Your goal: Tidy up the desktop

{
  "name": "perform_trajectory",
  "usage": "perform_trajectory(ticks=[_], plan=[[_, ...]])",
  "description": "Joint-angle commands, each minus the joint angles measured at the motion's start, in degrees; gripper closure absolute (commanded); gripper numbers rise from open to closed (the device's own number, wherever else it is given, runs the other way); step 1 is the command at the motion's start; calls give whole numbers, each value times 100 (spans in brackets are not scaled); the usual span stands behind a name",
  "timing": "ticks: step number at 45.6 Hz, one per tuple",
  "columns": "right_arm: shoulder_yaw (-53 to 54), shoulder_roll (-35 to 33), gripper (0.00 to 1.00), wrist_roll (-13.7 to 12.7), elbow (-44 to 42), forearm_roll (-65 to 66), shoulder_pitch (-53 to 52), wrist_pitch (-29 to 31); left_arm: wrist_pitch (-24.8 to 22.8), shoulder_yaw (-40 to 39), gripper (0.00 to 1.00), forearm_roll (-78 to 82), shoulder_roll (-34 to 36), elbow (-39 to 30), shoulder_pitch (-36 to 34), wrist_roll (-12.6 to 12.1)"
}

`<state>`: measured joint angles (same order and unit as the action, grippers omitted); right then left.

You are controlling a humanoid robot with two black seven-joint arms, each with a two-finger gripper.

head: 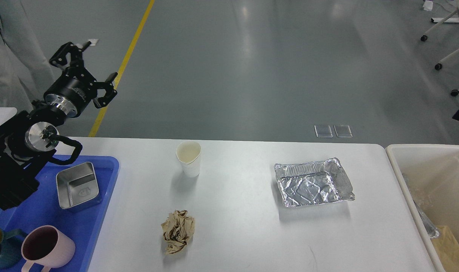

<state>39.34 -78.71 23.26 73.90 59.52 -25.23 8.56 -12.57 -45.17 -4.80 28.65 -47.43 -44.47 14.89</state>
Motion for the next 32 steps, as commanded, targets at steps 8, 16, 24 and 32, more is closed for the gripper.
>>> perform_trajectory(ticks=[8,16,24,32], plan=[[3,-1101,0,3,836,798,0,155,-1019,-782,3,14,-44,-513,940,691],[39,-1770,0,-6,1311,789,18,260,-1090,-844,3,14,176,-540,1063,673],[56,-2148,0,-15,1478,789,44,243,-1116,-862,3,6,290,-496,1168,682],[74,-2701,0,38,1742,789,36,252,-1099,-906,3,-3,290,-382,1186,691]])
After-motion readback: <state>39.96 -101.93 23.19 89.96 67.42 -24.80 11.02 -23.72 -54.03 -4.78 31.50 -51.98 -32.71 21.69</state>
